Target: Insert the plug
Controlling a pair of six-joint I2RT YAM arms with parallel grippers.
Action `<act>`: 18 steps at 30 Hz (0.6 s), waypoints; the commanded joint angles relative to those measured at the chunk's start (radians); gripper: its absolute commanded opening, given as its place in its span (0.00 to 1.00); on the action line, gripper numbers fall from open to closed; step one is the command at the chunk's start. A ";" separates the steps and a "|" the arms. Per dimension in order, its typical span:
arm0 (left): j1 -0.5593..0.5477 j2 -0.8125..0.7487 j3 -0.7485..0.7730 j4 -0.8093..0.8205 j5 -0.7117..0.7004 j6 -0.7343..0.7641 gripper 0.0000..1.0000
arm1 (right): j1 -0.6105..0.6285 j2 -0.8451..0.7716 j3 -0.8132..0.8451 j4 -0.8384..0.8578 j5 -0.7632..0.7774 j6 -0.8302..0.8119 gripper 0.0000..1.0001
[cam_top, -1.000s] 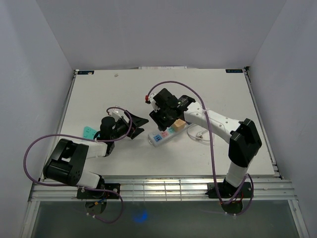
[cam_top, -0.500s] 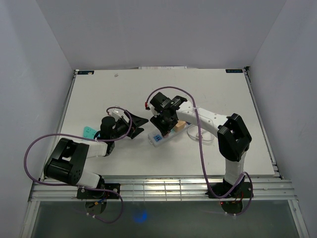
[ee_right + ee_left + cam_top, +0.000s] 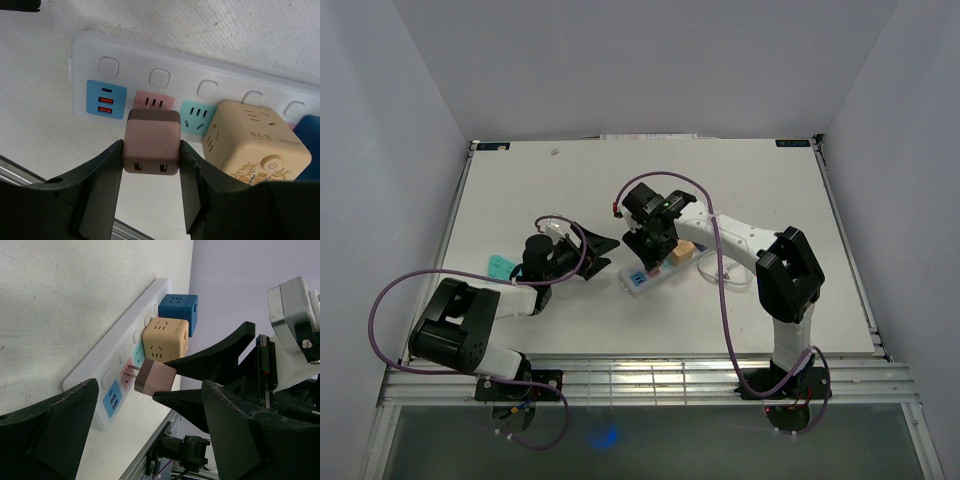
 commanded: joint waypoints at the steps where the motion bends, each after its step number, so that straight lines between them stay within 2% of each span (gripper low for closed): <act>1: -0.007 0.004 0.021 0.002 -0.010 0.011 0.94 | -0.007 0.007 0.042 -0.002 0.004 0.020 0.08; 18: -0.031 0.031 0.009 0.033 -0.044 0.001 0.93 | -0.007 0.036 0.029 -0.025 -0.021 0.021 0.08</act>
